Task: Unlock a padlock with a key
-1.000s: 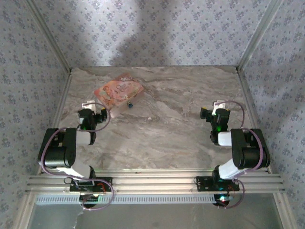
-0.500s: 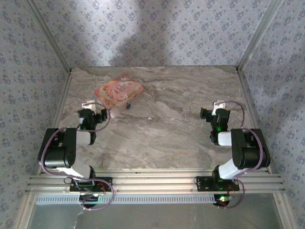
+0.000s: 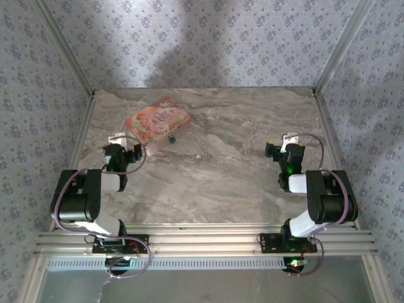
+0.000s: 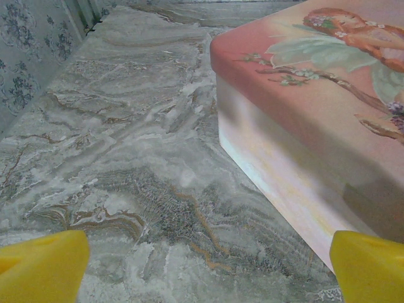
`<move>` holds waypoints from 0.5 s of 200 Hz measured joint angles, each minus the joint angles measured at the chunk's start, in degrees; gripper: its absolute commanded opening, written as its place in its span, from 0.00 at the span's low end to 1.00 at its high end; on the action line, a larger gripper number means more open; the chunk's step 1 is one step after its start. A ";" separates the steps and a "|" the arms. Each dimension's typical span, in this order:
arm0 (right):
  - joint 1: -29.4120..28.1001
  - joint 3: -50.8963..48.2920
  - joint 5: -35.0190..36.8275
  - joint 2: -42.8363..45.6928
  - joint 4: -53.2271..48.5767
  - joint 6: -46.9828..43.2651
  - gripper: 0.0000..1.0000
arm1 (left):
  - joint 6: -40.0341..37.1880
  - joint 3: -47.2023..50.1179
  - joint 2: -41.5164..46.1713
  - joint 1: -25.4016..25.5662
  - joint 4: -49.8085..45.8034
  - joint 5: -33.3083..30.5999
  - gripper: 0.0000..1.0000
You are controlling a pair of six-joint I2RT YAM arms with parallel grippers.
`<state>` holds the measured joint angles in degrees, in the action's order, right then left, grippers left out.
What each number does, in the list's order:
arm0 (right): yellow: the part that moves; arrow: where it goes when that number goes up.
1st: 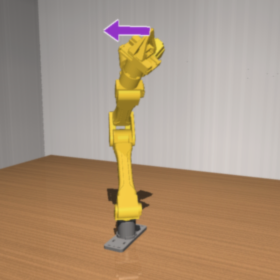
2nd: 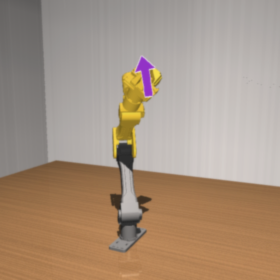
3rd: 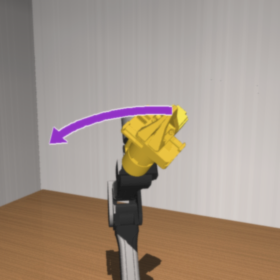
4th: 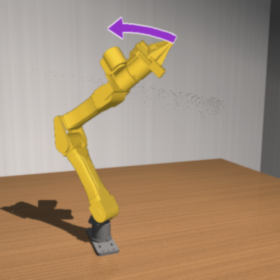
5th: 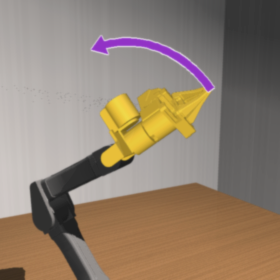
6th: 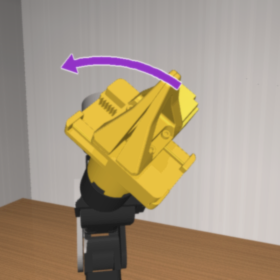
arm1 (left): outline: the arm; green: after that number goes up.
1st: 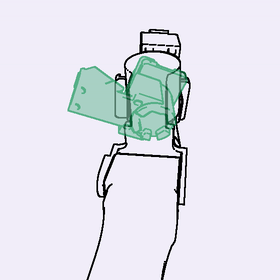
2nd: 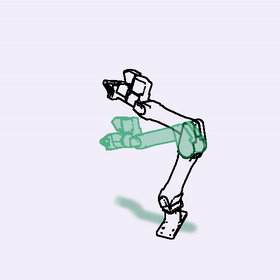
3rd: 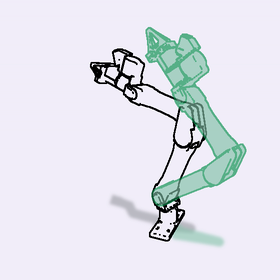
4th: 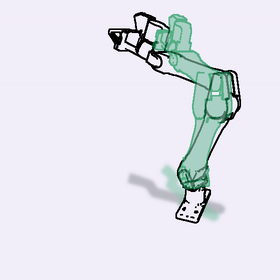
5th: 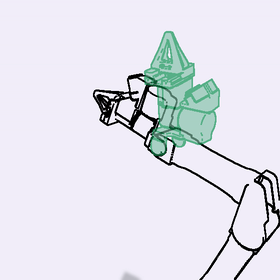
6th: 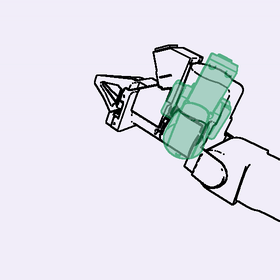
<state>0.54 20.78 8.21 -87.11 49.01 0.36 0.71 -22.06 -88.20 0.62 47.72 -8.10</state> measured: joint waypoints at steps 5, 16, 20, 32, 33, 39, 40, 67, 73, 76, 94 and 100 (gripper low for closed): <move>0.00 0.00 0.00 0.00 0.00 0.00 1.00 | 0.00 0.00 0.00 0.00 0.00 0.00 0.98; 0.00 0.00 0.00 0.00 0.00 0.00 1.00 | 0.00 0.00 0.00 0.00 0.00 0.00 0.98; 0.00 0.00 0.00 0.00 0.00 0.00 1.00 | 0.00 0.00 0.00 0.00 0.00 0.00 0.98; 0.00 0.00 0.00 0.00 0.00 0.00 1.00 | 0.00 0.00 0.00 -0.24 -0.02 0.24 0.98; 0.00 0.00 0.00 0.00 0.00 0.00 1.00 | 0.00 0.00 0.00 -0.26 -0.02 0.26 0.98; 0.00 0.00 0.00 0.00 0.00 0.00 1.00 | 0.00 0.00 0.00 -0.26 -0.04 0.57 0.98; 0.00 0.00 0.00 0.00 0.00 0.00 1.00 | 0.02 0.00 0.00 -0.26 -0.04 0.61 0.98; 0.00 0.00 0.00 0.00 0.00 0.00 1.00 | 0.24 0.00 0.00 -0.48 -0.15 1.25 0.98; 0.00 0.00 0.00 0.00 0.00 0.00 1.00 | 0.31 0.00 0.00 -0.55 -0.17 1.29 0.98; 0.00 0.00 0.00 0.00 0.00 0.00 1.00 | 0.35 0.00 0.00 -0.55 -0.17 1.29 0.98; 0.00 0.00 0.00 0.00 0.00 0.00 1.00 | 0.39 0.00 0.00 -0.61 -0.17 1.31 0.98; 0.00 0.00 0.00 -0.02 0.00 0.00 1.00 | 0.39 0.00 0.00 -0.63 -0.17 1.33 0.98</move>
<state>0.54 20.78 8.21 -87.13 49.01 0.36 1.10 -22.06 -88.20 -0.01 47.55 -6.76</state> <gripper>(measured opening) 0.999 0.979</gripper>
